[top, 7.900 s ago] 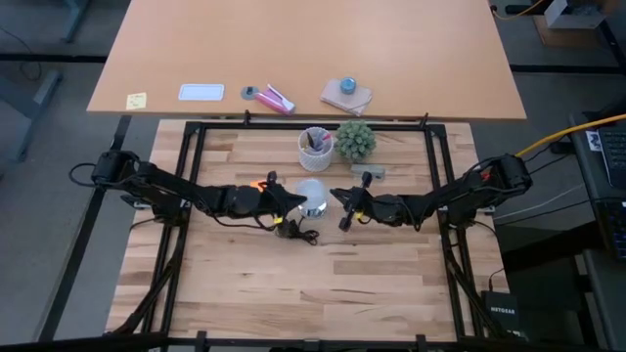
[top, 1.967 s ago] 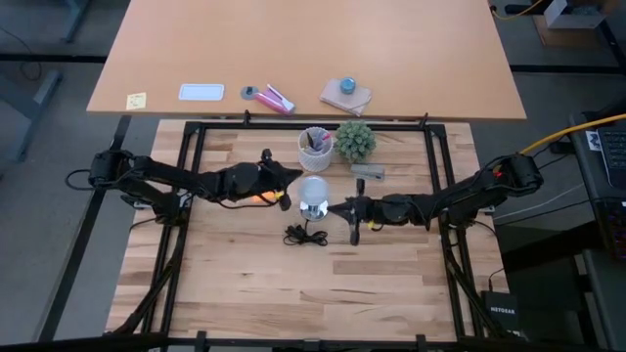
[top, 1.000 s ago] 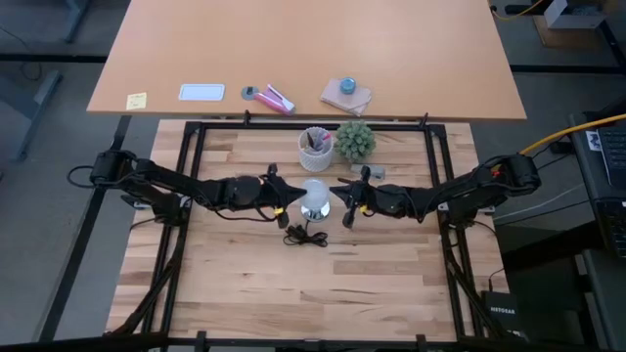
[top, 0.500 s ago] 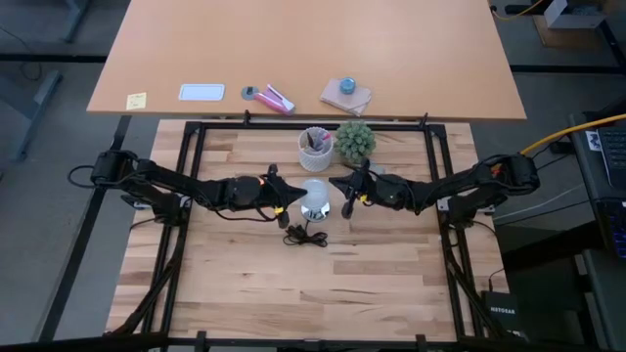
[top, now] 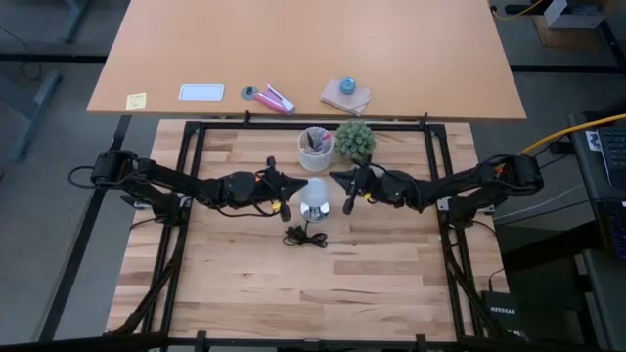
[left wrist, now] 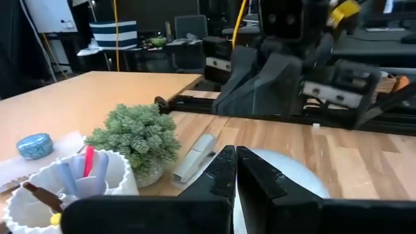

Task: Screw lightbulb
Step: Remove the light bulb from the lamp socket

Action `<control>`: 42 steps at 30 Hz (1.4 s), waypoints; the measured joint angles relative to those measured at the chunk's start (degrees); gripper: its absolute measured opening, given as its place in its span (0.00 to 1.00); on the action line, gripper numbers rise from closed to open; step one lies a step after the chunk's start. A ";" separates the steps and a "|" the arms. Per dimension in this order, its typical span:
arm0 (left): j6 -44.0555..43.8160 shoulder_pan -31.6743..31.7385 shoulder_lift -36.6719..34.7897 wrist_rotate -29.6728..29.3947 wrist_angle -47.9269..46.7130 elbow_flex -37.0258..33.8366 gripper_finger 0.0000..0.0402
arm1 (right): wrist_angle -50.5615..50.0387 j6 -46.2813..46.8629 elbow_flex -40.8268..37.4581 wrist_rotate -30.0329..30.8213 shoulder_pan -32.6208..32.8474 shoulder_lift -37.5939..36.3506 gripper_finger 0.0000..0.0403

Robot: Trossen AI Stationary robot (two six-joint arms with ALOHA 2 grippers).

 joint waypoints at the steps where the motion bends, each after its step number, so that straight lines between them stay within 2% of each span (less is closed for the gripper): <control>1: 0.31 0.27 0.00 0.00 -0.03 0.00 0.01 | 0.02 0.00 0.00 0.00 0.00 -0.43 0.03; 12: 0.77 2.19 -0.06 -0.65 -0.33 0.07 0.01 | -0.17 -0.70 0.00 -5.12 -0.07 -2.12 0.03; 15: 0.28 2.13 -0.09 -4.09 -0.26 0.11 0.01 | -0.29 -2.78 0.00 -7.46 -0.07 -2.12 0.03; 20: -1.74 2.21 -0.13 -12.30 -0.26 0.11 0.01 | -0.39 -2.62 0.00 -15.74 -0.07 -2.12 0.03; 25: -4.79 2.13 -0.15 -12.51 -2.20 0.16 0.01 | -0.80 -2.46 0.00 -20.11 0.00 -2.11 0.03; 31: -6.36 2.18 -0.15 -12.52 -9.64 0.17 0.01 | -6.04 -0.12 0.00 -21.62 0.45 -2.12 0.03; 34: -5.05 2.18 -0.15 -12.52 -10.16 0.16 0.01 | -7.71 1.91 0.00 -22.01 1.55 -2.12 0.03; 38: -4.58 2.18 -0.17 -12.42 -11.15 0.17 0.01 | -7.83 3.25 0.00 -20.20 3.53 -2.12 0.03; 42: -5.05 2.12 -0.17 -9.19 -11.23 0.17 0.01 | -7.87 3.50 0.00 -17.23 5.40 -2.10 0.03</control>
